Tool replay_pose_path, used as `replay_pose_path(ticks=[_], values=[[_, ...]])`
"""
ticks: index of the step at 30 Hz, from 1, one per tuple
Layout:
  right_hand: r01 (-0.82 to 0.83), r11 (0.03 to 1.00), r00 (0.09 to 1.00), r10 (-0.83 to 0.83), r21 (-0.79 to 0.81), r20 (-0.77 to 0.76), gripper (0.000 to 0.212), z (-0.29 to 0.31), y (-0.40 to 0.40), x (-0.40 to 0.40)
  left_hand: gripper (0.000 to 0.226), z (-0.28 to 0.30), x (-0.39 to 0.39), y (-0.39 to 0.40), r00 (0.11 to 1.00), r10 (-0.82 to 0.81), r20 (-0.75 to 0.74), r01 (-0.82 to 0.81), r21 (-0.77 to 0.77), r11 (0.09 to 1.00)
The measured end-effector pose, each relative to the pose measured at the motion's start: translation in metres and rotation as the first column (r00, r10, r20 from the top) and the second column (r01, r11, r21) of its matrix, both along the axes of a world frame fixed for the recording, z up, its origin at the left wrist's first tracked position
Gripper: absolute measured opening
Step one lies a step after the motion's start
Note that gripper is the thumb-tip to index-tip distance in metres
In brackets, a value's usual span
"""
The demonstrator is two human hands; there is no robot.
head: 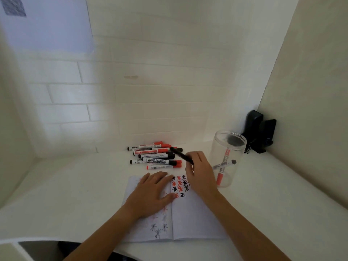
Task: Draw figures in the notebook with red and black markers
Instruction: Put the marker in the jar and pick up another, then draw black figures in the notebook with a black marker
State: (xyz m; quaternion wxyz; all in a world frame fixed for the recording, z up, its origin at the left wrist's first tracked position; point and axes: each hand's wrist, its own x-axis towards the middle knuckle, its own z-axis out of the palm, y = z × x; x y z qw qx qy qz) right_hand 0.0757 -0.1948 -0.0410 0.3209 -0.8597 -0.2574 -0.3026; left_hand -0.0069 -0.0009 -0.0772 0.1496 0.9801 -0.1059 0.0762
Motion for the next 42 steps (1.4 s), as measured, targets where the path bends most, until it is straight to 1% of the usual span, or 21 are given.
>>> replay_pose_path(ticks=[2, 5, 7, 9, 12, 14, 15, 18, 21, 26, 27, 28, 29, 30, 31, 32, 33, 35, 37, 40, 42], values=[[-0.095, 0.983, 0.995, 0.092, 0.158, 0.023, 0.021, 0.009, -0.003, -0.023, 0.082, 0.002, -0.001, -0.001, 1.0, 0.004, -0.004, -0.004, -0.007, 1.0], [-0.243, 0.943, 0.97, 0.244, 0.228, 0.024, 0.023, 0.014, -0.006, -0.055, 0.089, 0.003, -0.002, -0.001, 1.0, 0.002, -0.006, -0.002, -0.004, 1.0], [-0.307, 0.92, 0.946, 0.323, 0.243, -0.029, 0.022, 0.007, -0.006, -0.069, 0.09, 0.002, -0.002, -0.001, 1.0, -0.006, 0.007, 0.006, -0.013, 1.0], [-0.34, 0.895, 0.906, 0.394, 0.289, -0.156, 0.021, -0.004, -0.003, -0.079, 0.089, 0.001, -0.001, -0.001, 0.999, -0.018, 0.037, 0.019, -0.021, 1.0], [-0.239, 0.852, 0.811, 0.439, 0.466, -0.387, 0.022, -0.017, 0.003, -0.083, 0.09, 0.0, -0.003, 0.0, 0.998, -0.028, 0.058, 0.031, -0.047, 0.998], [-0.141, 0.814, 0.753, 0.458, 0.563, -0.473, 0.02, -0.019, 0.002, -0.078, 0.085, 0.0, -0.004, -0.001, 0.997, -0.036, 0.067, 0.04, -0.073, 0.996], [-0.106, 0.798, 0.728, 0.469, 0.594, -0.5, 0.017, -0.019, 0.0, -0.075, 0.077, 0.001, -0.004, -0.001, 0.997, -0.036, 0.067, 0.042, -0.092, 0.995], [-0.019, 0.708, 0.673, 0.531, 0.706, -0.514, 0.007, -0.015, -0.009, -0.066, 0.053, 0.002, -0.004, 0.0, 0.997, -0.031, 0.071, 0.041, -0.136, 0.99], [0.048, 0.628, 0.66, 0.564, 0.777, -0.497, 0.01, -0.008, -0.025, -0.058, 0.045, 0.002, -0.004, 0.0, 0.995, -0.041, 0.095, 0.056, -0.165, 0.985], [0.091, 0.63, 0.562, 0.607, 0.771, -0.562, 0.007, -0.007, -0.042, -0.05, 0.037, 0.008, -0.009, 0.0, 0.983, -0.087, 0.162, 0.126, -0.25, 0.96], [0.108, 0.613, 0.558, 0.614, 0.783, -0.558, 0.009, -0.005, -0.043, -0.05, 0.034, 0.009, -0.01, 0.0, 0.982, -0.091, 0.167, 0.133, -0.26, 0.957], [0.108, 0.614, 0.579, 0.6, 0.781, -0.552, 0.013, -0.004, -0.044, -0.05, 0.03, 0.009, -0.011, 0.001, 0.981, -0.095, 0.168, 0.138, -0.262, 0.955], [0.07, 0.674, 0.642, 0.534, 0.736, -0.55, 0.016, -0.004, -0.044, -0.049, 0.028, 0.009, -0.011, 0.001, 0.98, -0.098, 0.171, 0.141, -0.259, 0.955], [0.001, 0.786, 0.732, 0.421, 0.619, -0.535, 0.017, -0.006, -0.045, -0.048, 0.026, 0.009, -0.011, 0.0, 0.98, -0.1, 0.174, 0.143, -0.255, 0.956], [-0.063, 0.892, 0.817, 0.303, 0.447, -0.491, 0.014, -0.008, -0.045, -0.047, 0.023, 0.009, -0.011, 0.0, 0.979, -0.101, 0.179, 0.145, -0.252, 0.957], [-0.108, 0.955, 0.875, 0.222, 0.275, -0.43, 0.011, -0.012, -0.044, -0.047, 0.021, 0.01, -0.011, -0.001, 0.977, -0.102, 0.185, 0.147, -0.248, 0.957], [-0.141, 0.979, 0.907, 0.188, 0.147, -0.377, 0.008, -0.014, -0.042, -0.048, 0.019, 0.01, -0.011, -0.002, 0.976, -0.106, 0.19, 0.15, -0.239, 0.959], [-0.187, 0.981, 0.944, 0.168, -0.043, -0.284, 0.008, -0.016, -0.037, -0.049, 0.017, 0.011, -0.011, -0.004, 0.973, -0.123, 0.196, 0.163, -0.204, 0.965], [-0.201, 0.955, 0.972, 0.167, -0.217, -0.162, 0.017, -0.021, -0.027, -0.053, 0.017, 0.011, -0.012, -0.004, 0.97, -0.149, 0.194, 0.184, -0.179, 0.967], [-0.203, 0.922, 0.978, 0.205, -0.33, -0.027, 0.025, -0.031, -0.011, -0.058, 0.027, 0.011, -0.014, -0.003, 0.966, -0.184, 0.183, 0.223, -0.222, 0.949], [-0.19, 0.916, 0.979, 0.204, -0.353, 0.001, 0.028, -0.036, -0.003, -0.058, 0.032, 0.011, -0.014, -0.002, 0.965, -0.185, 0.183, 0.228, -0.252, 0.94]])
